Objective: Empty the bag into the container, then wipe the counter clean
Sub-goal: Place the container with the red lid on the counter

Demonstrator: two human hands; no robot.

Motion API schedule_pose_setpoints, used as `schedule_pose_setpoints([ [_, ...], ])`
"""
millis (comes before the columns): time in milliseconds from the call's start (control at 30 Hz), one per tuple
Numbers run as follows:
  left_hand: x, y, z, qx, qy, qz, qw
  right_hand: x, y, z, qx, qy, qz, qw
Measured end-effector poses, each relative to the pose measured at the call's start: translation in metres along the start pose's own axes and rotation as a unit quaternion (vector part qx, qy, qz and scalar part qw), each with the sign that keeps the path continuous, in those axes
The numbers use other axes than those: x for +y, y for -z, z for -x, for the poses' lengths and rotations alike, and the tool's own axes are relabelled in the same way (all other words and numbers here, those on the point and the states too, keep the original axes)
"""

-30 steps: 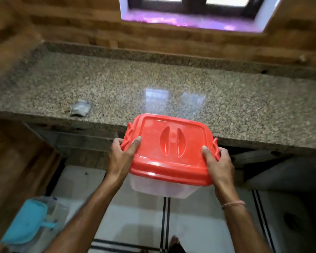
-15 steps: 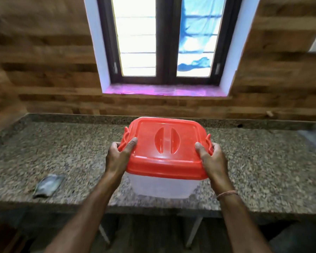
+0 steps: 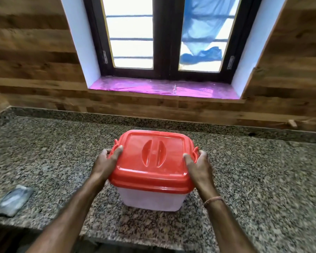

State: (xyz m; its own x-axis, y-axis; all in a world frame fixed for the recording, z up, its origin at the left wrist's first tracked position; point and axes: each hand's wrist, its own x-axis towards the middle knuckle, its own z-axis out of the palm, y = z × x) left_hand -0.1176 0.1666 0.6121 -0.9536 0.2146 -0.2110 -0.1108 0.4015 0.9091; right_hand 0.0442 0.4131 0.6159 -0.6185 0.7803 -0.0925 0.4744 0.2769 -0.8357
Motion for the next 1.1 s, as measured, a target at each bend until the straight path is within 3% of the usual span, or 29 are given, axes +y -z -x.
schedule_pose_setpoints([
  [100,0.009,0.001,-0.017,-0.030,0.034,-0.009,0.999,-0.004,-0.004,-0.011,0.001,-0.006,0.036,0.999],
  [267,0.002,0.004,-0.025,-0.003,0.040,-0.010,0.999,-0.001,-0.005,-0.016,-0.031,-0.025,0.030,0.999],
  [433,-0.028,0.014,-0.033,-0.062,0.152,0.151,0.975,-0.002,-0.007,-0.020,-0.024,-0.024,0.018,0.999],
  [500,-0.021,0.011,-0.024,-0.049,0.108,0.152,0.981,-0.002,-0.008,-0.019,-0.017,-0.037,0.005,0.999],
  [633,-0.002,-0.001,-0.014,-0.113,-0.005,0.145,0.983,0.001,-0.011,-0.015,0.034,-0.085,-0.077,0.993],
  [833,-0.002,-0.004,-0.016,-0.093,0.007,0.153,0.984,0.010,-0.004,-0.018,0.059,-0.163,-0.197,0.965],
  [933,-0.003,-0.006,-0.017,-0.095,0.005,0.156,0.983,0.029,-0.002,-0.014,0.025,-0.214,-0.251,0.944],
  [1000,-0.002,-0.007,-0.017,-0.088,0.003,0.157,0.984,0.032,-0.004,-0.011,0.033,-0.184,-0.195,0.963],
  [1100,0.000,-0.005,-0.016,-0.088,0.008,0.152,0.984,0.015,-0.001,0.001,0.100,-0.071,-0.122,0.985],
])
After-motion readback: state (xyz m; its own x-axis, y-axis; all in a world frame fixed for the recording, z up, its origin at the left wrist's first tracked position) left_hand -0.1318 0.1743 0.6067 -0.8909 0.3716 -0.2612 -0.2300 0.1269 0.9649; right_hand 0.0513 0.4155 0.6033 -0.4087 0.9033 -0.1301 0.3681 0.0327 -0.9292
